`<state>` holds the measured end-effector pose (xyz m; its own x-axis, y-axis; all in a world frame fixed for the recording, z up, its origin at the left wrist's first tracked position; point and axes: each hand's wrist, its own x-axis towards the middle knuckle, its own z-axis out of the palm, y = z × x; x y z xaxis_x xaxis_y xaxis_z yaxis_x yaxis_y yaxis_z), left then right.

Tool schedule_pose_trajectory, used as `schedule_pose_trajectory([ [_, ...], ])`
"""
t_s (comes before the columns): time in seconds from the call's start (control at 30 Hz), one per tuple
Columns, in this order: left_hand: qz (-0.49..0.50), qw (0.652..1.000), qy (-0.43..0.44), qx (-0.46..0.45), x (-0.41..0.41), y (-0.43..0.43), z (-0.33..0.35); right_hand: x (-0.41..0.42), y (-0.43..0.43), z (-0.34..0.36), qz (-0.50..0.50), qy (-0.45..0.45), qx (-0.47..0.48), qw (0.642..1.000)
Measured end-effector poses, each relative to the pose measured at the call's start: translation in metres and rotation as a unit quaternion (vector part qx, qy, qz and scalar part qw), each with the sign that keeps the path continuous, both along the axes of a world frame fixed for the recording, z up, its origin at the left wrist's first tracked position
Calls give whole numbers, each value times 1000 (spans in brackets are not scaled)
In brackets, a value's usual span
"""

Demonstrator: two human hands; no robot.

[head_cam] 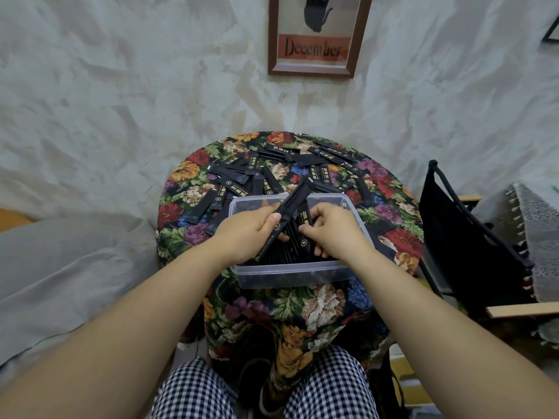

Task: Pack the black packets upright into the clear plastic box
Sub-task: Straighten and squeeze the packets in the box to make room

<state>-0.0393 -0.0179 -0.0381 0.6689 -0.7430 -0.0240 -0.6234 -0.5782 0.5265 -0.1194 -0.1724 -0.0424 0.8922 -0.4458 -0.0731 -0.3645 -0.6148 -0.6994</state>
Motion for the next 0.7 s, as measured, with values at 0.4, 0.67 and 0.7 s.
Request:
schedule_pose_trajectory([
  [0.4, 10, 1000, -20, 7, -1, 2, 0, -4, 8, 2, 52, 7, -18, 998],
  [0.67, 9, 1000, -20, 1, 0, 2, -1, -14, 3, 8, 89, 60, 30, 994],
  [0.7, 8, 1000, -20, 1, 0, 2, -1, -13, 4, 9, 83, 61, 24, 994],
])
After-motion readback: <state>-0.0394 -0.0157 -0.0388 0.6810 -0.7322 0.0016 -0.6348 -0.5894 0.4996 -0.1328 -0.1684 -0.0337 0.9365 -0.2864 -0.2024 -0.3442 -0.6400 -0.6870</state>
